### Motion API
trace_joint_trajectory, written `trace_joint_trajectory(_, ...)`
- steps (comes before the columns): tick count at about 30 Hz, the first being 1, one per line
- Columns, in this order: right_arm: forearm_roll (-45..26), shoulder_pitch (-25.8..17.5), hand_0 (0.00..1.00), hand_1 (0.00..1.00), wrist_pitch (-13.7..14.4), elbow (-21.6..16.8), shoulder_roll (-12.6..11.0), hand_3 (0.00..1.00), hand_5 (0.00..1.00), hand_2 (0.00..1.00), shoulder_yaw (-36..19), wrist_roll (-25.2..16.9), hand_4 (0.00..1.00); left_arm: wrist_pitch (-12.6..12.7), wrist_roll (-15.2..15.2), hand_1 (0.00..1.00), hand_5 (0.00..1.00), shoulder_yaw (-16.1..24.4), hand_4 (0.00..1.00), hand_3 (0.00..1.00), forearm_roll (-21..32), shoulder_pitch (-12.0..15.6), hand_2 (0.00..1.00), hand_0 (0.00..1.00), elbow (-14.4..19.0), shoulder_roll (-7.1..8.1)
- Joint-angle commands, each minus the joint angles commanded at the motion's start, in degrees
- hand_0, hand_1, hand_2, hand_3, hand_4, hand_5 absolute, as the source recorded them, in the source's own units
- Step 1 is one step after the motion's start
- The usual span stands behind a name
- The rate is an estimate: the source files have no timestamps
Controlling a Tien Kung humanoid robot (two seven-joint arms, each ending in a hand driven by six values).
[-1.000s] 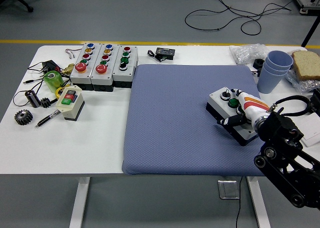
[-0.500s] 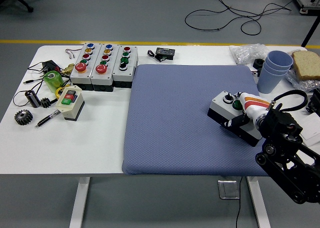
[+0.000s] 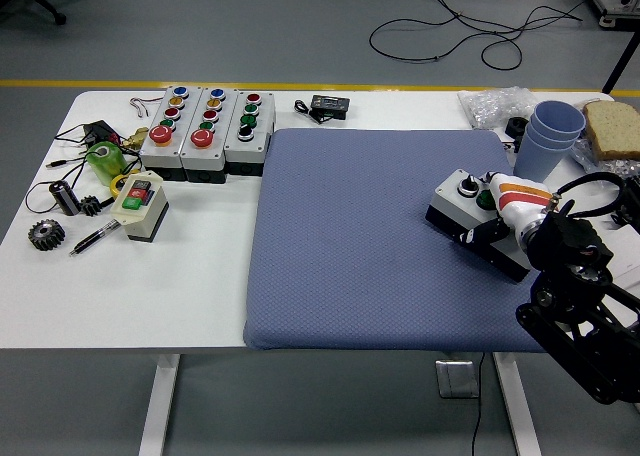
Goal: Pick up the button,place it on the desk,press the button,press the button
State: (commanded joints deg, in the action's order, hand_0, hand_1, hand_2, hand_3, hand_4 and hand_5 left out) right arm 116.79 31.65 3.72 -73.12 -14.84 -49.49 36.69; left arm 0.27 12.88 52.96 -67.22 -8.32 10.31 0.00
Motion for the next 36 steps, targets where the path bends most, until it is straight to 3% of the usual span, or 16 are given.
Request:
trace_joint_trajectory(3, -1.6, 0.5, 0.015, 0.029, 3.3, -1.3, -1.6, 0.421, 0.162, 0.307, 1.2, -6.5, 0.712, 0.0, 0.1, 0.865, 0.844, 0.5, 0.587, 0.806, -0.5, 0.0, 0.894, 0.748, 0.0, 0.00)
trace_joint_trajectory(7, -1.9, 1.3, 0.015, 0.029, 4.2, -2.6, -3.4, 0.421, 0.162, 0.307, 2.3, -14.6, 0.712, 0.0, 0.2, 0.865, 0.844, 1.2, 0.587, 0.806, -1.3, 0.1, 0.894, 0.748, 0.0, 0.00)
trace_joint_trajectory(8, -3.2, 1.6, 0.020, 0.002, 4.1, -3.4, -4.1, 0.432, 0.110, 0.287, 3.0, -17.2, 0.624, -0.1, 0.2, 0.865, 0.843, 1.4, 0.587, 0.806, -1.5, 0.2, 0.891, 0.748, 0.0, 0.00)
trace_joint_trajectory(16, -3.0, 2.9, 0.022, 0.002, 0.3, -7.2, -6.4, 0.437, 0.090, 0.289, 7.1, -35.8, 0.617, -0.1, 0.4, 0.864, 0.843, 2.2, 0.586, 0.806, -2.6, 0.6, 0.892, 0.746, 0.0, 0.00)
trace_joint_trajectory(22, -1.4, 4.0, 0.029, 0.002, -0.8, -7.2, -6.4, 0.446, 0.047, 0.293, 9.9, -39.0, 0.605, -0.1, 0.4, 0.865, 0.843, 2.3, 0.586, 0.806, -2.9, 0.7, 0.892, 0.746, 0.0, 0.00)
trace_joint_trajectory(36, 0.0, 3.9, 0.026, 0.002, -0.4, -4.0, -4.1, 0.447, 0.043, 0.293, 11.4, -36.3, 0.602, 0.1, 0.3, 0.864, 0.844, 1.6, 0.585, 0.806, -1.9, 0.3, 0.891, 0.745, 0.0, 0.00)
